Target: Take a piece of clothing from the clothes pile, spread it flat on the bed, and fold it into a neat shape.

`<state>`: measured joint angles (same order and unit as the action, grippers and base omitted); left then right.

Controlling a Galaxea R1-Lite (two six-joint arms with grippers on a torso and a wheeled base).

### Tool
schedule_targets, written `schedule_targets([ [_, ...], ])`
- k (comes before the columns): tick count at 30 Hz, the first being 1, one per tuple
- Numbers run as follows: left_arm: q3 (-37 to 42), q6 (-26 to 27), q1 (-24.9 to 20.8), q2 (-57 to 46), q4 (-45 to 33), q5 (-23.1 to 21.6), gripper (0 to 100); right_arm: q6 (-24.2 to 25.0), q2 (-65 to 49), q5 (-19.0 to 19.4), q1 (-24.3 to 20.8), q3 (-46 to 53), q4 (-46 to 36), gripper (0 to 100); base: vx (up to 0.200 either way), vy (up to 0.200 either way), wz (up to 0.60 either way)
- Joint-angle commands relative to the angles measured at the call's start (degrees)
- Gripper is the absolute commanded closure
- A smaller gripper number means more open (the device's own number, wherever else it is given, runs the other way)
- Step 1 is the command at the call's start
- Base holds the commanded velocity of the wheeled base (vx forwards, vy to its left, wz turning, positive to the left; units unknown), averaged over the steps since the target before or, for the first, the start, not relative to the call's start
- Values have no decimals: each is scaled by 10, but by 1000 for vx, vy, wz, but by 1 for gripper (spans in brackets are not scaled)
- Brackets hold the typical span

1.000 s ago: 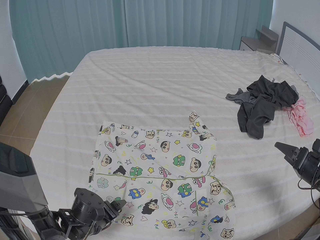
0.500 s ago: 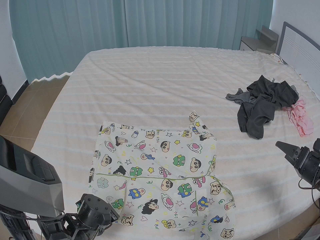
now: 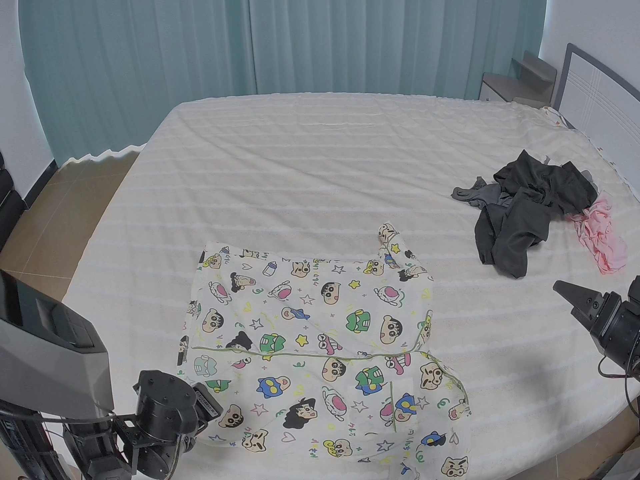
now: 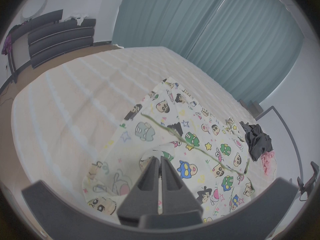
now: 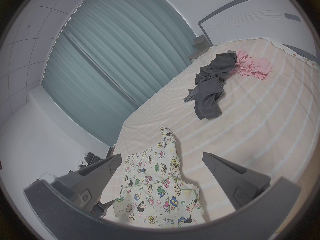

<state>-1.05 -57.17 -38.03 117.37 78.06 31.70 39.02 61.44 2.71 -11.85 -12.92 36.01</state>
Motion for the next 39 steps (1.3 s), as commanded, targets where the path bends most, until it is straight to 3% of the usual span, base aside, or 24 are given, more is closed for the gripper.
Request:
schedule_targets([
  [1,5,28,23,-30,14,0,100,0,1,0,0,0,0,0,0,0,0],
  [10,5,87,71,-80,13,-1,100,1,0,9,-1,1,0,0,0,0,0],
  [20,5,92,102,-67,15,-31,100,1,0,10,-1,2,0,0,0,0,0],
  [24,4,104,140,-43,16,-34,100,1,0,10,-1,1,0,0,0,0,0],
  [38,5,105,168,75,111,-35,100,1,0,10,-1,2,0,0,0,0,0],
  [39,5,105,170,75,111,-36,0,1,0,10,-1,3,0,0,0,0,0],
])
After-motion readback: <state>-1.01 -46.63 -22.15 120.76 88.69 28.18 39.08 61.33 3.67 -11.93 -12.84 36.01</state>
